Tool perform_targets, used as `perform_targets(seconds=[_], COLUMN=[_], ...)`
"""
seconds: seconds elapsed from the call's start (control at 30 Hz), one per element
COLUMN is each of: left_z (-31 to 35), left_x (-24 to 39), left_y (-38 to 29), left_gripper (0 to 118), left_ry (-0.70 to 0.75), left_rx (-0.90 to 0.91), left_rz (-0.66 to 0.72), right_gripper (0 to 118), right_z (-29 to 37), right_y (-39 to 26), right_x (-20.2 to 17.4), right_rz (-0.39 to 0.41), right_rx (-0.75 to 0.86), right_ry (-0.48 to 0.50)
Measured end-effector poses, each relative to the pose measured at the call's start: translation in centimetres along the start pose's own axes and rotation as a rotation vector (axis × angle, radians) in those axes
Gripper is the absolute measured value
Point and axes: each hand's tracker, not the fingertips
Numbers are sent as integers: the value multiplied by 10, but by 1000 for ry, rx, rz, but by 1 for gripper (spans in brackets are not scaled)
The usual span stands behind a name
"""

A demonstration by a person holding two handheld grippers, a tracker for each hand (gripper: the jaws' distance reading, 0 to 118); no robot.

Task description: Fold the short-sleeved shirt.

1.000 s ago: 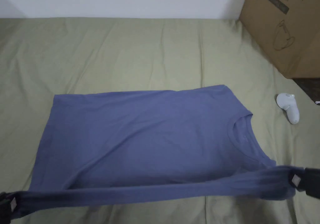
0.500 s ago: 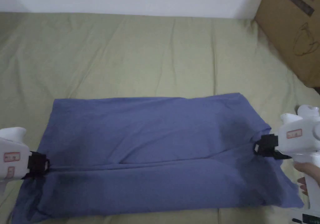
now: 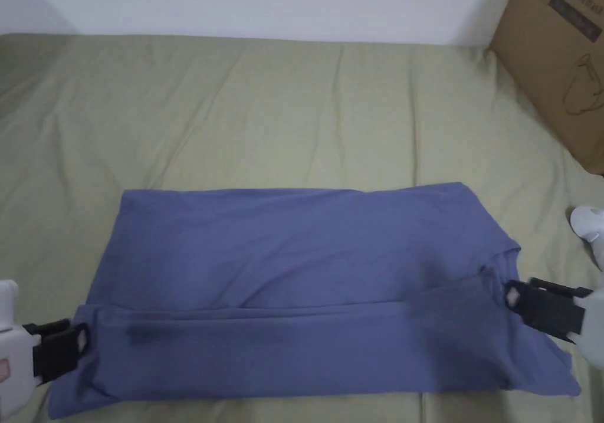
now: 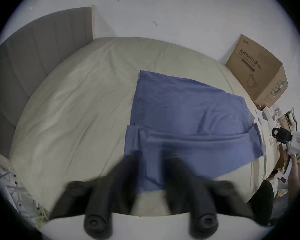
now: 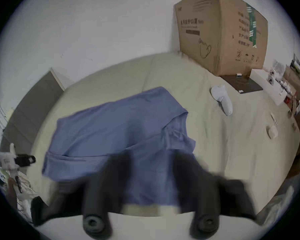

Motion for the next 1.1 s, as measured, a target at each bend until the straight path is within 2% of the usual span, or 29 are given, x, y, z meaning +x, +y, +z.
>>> perform_targets(seconds=[0.03,0.07,0.13,0.2,0.3,0.33,0.37,0.4,0.43,0.47,0.57,0.6,0.67,0.7,0.73,0.77,0.8,0.9,1.0,1.03,1.07,1.1], left_z=[6,13,20,21,10,3,-6,-13,-25,-36,-77,-83,-97,-96,-84,-82,-80,-64,-54,-53,-53,-53], left_x=[1,-2,-6,-11,-22,-29,-34,-37,-40,-42,-39,-38,-27,-21,-15,-8,-3,13,19,16,13,10], left_y=[-5,-9,-13,-15,-17,-17,-16,-17,-20,-25,-35,-37,-43,-44,-40,-40,-40,-35,-26,-25,-24,-24], left_gripper=[3,3,2,1,4,24,82,117,116,113,111,102,95,81,60,16,2,2,2,2,2,2], left_ry=[14,9,-17,20,48,55,41,38,43,27,153,167,128,178,142,106,76,-46,79,97,74,76], left_rx=[-7,-7,-46,-90,-80,-80,-85,-100,-136,-72,-177,-202,-219,-196,-159,-142,-128,-113,-105,-96,-98,-98], left_rz=[4,16,45,45,40,51,67,79,91,108,49,43,51,11,-20,-37,-40,-43,-93,-94,-75,-73], right_gripper=[7,0,0,0,0,0,0,0,0,0,0,0,0,0,0,0,0,0,0,16,65,102], right_z=[5,10,14,19,19,17,16,15,14,14,14,14,15,15,14,14,14,12,8,5,2,-4], right_y=[-4,-7,-8,-11,-13,-14,-15,-16,-16,-17,-20,-20,-23,-23,-24,-25,-25,-26,-25,-25,-23,-20], right_x=[-1,-1,0,0,3,5,5,6,7,6,5,5,4,6,9,11,14,28,49,61,68,74], right_rz=[4,1,23,58,30,-9,-39,-55,-65,-67,-70,-68,-54,-51,-50,-52,-56,-65,-66,-74,-85,-96], right_rx=[-3,0,-20,-19,-30,-44,-57,-67,-74,-75,-90,-93,-99,-102,-103,-104,-105,-105,-74,-49,-66,-90], right_ry=[4,-5,6,-14,9,26,35,45,55,61,78,79,66,58,49,41,35,3,-78,-115,-126,-121])
